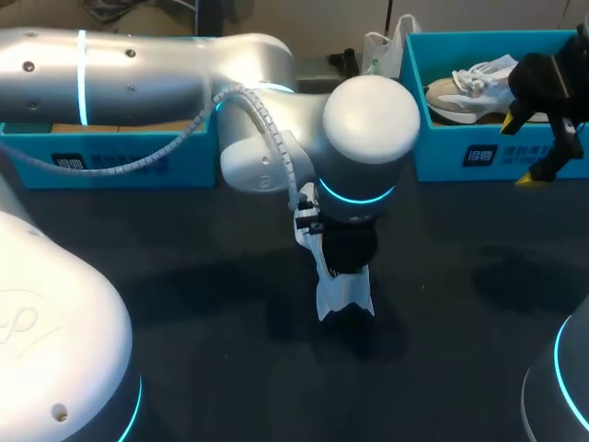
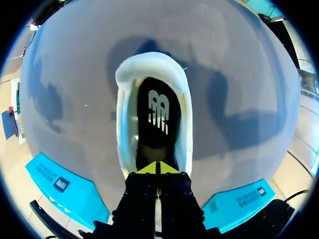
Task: Take the shoe out of the shoebox, open the shoe tongue, remove and reinsert the insole, then place the shoe into the shoebox
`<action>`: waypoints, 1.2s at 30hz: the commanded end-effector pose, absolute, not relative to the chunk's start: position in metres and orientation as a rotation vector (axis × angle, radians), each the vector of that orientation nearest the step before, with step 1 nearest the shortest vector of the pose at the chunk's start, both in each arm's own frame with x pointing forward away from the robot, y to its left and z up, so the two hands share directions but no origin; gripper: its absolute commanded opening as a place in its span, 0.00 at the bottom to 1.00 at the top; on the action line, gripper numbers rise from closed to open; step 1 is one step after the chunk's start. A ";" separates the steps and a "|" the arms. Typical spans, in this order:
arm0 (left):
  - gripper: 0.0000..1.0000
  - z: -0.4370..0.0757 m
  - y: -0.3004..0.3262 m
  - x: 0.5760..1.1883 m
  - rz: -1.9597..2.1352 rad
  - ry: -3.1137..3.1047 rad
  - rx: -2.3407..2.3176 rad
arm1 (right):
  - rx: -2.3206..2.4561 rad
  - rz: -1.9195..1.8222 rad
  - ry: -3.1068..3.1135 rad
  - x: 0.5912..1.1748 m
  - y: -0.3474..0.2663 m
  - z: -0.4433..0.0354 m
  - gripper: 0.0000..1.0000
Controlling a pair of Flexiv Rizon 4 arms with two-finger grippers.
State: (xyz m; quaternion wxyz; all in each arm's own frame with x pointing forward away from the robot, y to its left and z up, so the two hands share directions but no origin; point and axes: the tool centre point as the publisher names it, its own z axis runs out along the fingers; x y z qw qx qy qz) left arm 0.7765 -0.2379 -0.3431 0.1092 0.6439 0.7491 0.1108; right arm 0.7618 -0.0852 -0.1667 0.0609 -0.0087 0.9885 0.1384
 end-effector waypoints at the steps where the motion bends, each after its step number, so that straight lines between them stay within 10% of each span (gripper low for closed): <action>1: 0.49 -0.339 -0.232 0.779 0.317 2.202 1.892 | -0.025 0.416 2.994 0.763 -0.084 -0.167 1.00; 5: 1.00 -0.340 -0.234 0.778 0.319 2.205 1.903 | -0.025 0.416 2.994 0.763 -0.084 -0.167 1.00; 36: 1.00 -0.330 -0.229 0.806 0.282 2.167 2.056 | -0.025 0.416 2.994 0.763 -0.084 -0.167 1.00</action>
